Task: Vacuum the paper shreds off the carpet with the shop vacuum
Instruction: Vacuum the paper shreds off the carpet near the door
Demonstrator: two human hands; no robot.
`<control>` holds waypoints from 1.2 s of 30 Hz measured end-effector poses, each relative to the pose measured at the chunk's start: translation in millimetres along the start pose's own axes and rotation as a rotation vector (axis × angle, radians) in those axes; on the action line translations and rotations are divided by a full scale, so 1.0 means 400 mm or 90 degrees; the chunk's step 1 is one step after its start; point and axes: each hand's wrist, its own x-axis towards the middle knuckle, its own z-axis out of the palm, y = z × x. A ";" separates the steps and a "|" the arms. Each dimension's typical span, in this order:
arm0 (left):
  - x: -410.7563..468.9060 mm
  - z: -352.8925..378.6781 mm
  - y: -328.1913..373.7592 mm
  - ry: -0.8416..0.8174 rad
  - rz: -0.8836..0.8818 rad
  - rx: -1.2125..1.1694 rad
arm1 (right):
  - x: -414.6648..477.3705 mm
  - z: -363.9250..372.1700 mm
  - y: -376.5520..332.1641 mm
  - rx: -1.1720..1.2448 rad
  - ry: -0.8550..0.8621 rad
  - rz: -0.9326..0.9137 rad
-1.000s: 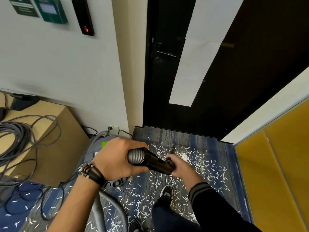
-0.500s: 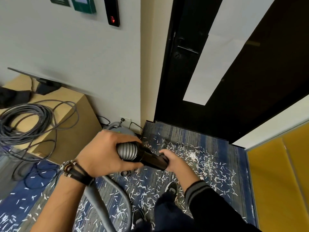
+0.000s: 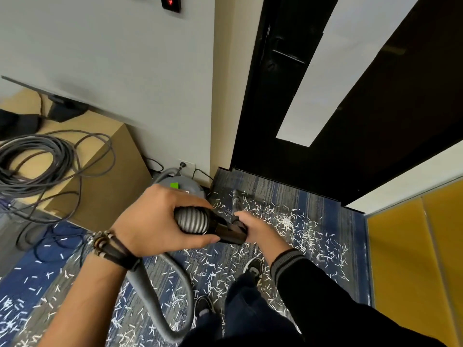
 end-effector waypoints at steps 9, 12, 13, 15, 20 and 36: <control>-0.034 -0.076 0.007 0.111 -0.004 0.016 | -0.046 0.054 -0.066 0.012 -0.049 -0.036; -0.046 -0.086 0.000 0.092 -0.013 0.040 | -0.040 0.095 -0.075 -0.043 -0.070 -0.025; -0.051 -0.089 -0.005 0.091 -0.023 0.047 | -0.037 0.107 -0.072 -0.054 -0.075 -0.024; -0.067 -0.098 -0.014 0.103 -0.047 0.038 | -0.041 0.125 -0.061 -0.059 -0.076 -0.026; -0.103 -0.107 -0.007 0.123 -0.047 0.009 | -0.063 0.135 -0.035 -0.051 -0.088 -0.027; -0.115 -0.071 0.039 0.084 -0.004 -0.035 | -0.045 0.102 -0.007 -0.151 -0.095 -0.036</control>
